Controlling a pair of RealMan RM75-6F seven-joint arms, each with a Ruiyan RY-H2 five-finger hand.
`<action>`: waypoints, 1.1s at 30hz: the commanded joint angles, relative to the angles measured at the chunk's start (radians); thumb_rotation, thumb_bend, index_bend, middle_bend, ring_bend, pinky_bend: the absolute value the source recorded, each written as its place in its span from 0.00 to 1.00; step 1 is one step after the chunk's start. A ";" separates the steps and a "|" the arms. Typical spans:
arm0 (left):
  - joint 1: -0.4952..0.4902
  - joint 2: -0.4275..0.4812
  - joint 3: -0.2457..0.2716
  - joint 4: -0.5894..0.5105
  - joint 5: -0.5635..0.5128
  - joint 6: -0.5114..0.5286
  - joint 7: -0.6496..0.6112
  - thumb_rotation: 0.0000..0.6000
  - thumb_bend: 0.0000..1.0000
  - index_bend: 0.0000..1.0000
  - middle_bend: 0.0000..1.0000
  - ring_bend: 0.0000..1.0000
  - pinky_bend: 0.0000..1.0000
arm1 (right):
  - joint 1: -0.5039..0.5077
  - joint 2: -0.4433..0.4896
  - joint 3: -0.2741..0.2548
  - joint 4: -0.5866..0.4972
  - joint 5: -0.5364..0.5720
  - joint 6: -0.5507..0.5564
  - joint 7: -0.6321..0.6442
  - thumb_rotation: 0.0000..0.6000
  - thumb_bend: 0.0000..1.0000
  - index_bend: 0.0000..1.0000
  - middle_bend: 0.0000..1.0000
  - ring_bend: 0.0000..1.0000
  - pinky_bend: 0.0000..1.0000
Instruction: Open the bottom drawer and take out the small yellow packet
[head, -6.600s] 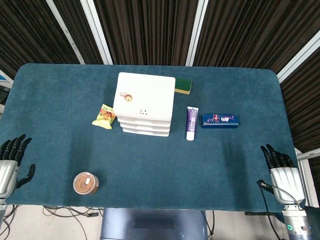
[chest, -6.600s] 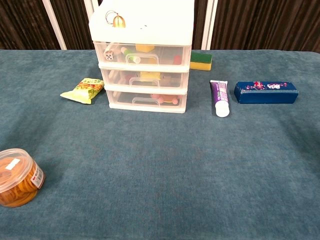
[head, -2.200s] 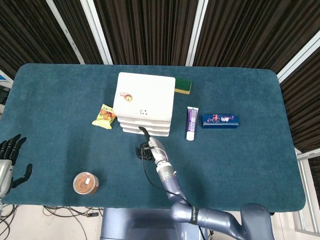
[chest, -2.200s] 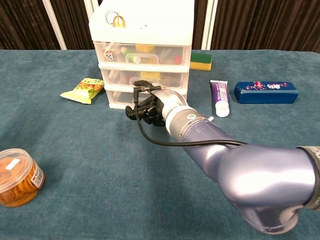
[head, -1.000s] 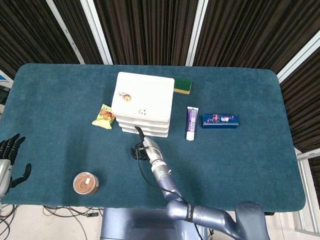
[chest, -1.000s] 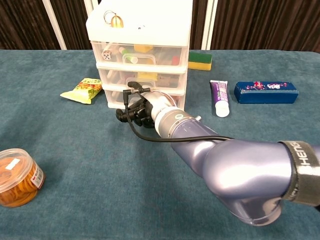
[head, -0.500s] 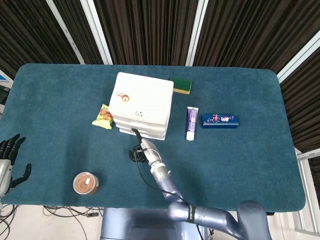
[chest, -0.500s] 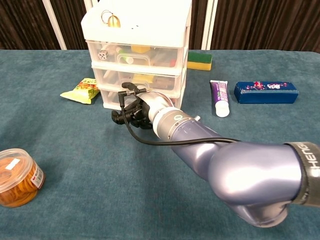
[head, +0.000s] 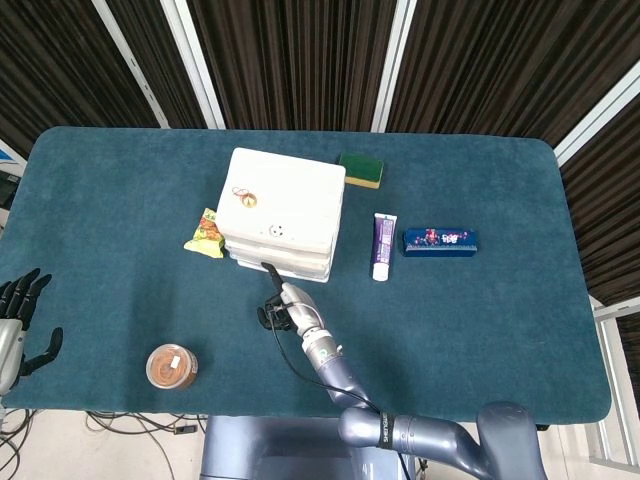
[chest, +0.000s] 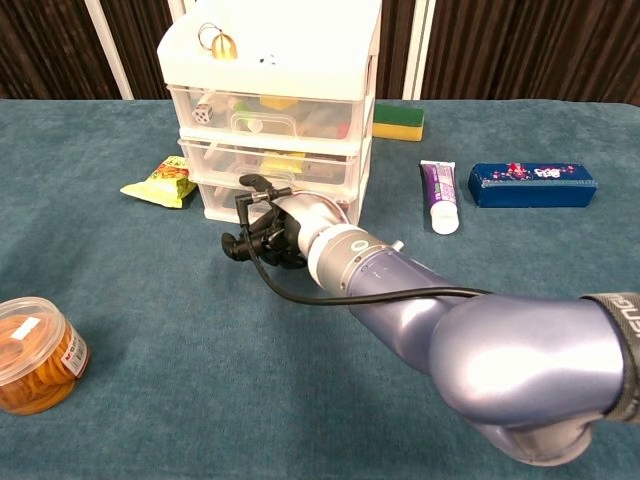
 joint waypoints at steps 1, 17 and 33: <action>0.000 0.000 0.000 0.000 0.000 0.000 -0.001 1.00 0.44 0.05 0.02 0.00 0.00 | 0.002 -0.001 0.002 0.002 -0.001 -0.001 0.002 1.00 0.56 0.00 0.83 0.85 1.00; 0.000 0.002 0.000 0.000 -0.001 -0.001 -0.002 1.00 0.44 0.05 0.02 0.00 0.00 | -0.012 0.003 -0.030 -0.036 -0.032 0.003 0.012 1.00 0.56 0.00 0.83 0.84 1.00; -0.002 0.000 -0.001 0.001 -0.004 -0.005 0.006 1.00 0.44 0.05 0.02 0.00 0.00 | -0.053 0.039 -0.072 -0.095 0.008 0.023 -0.042 1.00 0.56 0.03 0.82 0.84 1.00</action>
